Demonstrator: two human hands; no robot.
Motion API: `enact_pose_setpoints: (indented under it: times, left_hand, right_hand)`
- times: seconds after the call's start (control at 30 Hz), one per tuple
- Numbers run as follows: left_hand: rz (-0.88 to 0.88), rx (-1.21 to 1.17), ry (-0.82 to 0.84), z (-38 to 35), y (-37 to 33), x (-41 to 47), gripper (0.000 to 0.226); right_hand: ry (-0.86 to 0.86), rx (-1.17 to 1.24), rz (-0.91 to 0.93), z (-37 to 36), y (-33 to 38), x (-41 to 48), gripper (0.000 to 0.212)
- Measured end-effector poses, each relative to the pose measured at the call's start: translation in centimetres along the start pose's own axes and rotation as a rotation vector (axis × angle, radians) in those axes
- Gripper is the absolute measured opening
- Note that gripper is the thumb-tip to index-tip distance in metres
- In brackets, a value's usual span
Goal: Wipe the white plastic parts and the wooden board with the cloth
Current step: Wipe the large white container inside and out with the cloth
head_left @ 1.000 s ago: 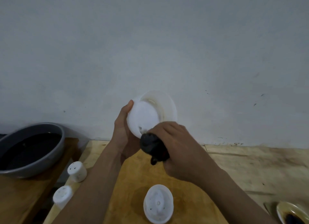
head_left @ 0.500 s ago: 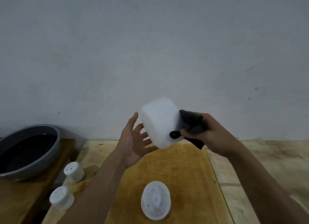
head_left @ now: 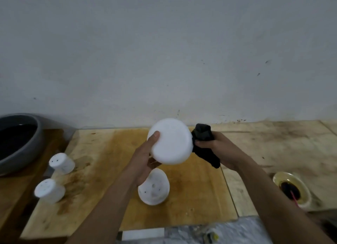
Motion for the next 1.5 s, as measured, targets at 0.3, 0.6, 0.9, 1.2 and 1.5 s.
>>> enact_pose_setpoints:
  times: [0.3,0.6,0.9,1.2,1.5]
  left_hand:
    - [0.319,0.183,-0.174,-2.2,12.0,-0.2,0.042]
    - [0.271,0.505,-0.34,-4.3,15.7,0.1,0.105]
    - [0.106,0.497,-0.498,-6.1,14.3,-1.5,0.074]
    - [0.425,0.362,-0.411,-8.3,21.4,-1.0,0.071]
    - [0.486,0.338,-0.5,-8.2,23.4,0.9,0.065]
  right_hand:
    - [-0.235,-0.372,-0.221,6.4,-13.8,0.9,0.042]
    - [-0.441,-0.777,-0.183,9.4,-20.5,0.2,0.044]
    - [-0.442,-0.815,-0.139,10.4,-21.3,-0.1,0.039]
    - [-0.496,-0.74,-0.131,12.4,-22.2,0.0,0.037]
    - [-0.386,-0.767,-0.059,12.2,-22.8,-0.1,0.043]
Point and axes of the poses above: each hand's wrist, its own x-axis towards the middle knuckle, its own z-axis out of the back of the hand, y = z × x, the point moved 6 cm from there along x, towards the middle knuckle, and after that the axes turned 13 degrees about x, right-handed, at the moved point
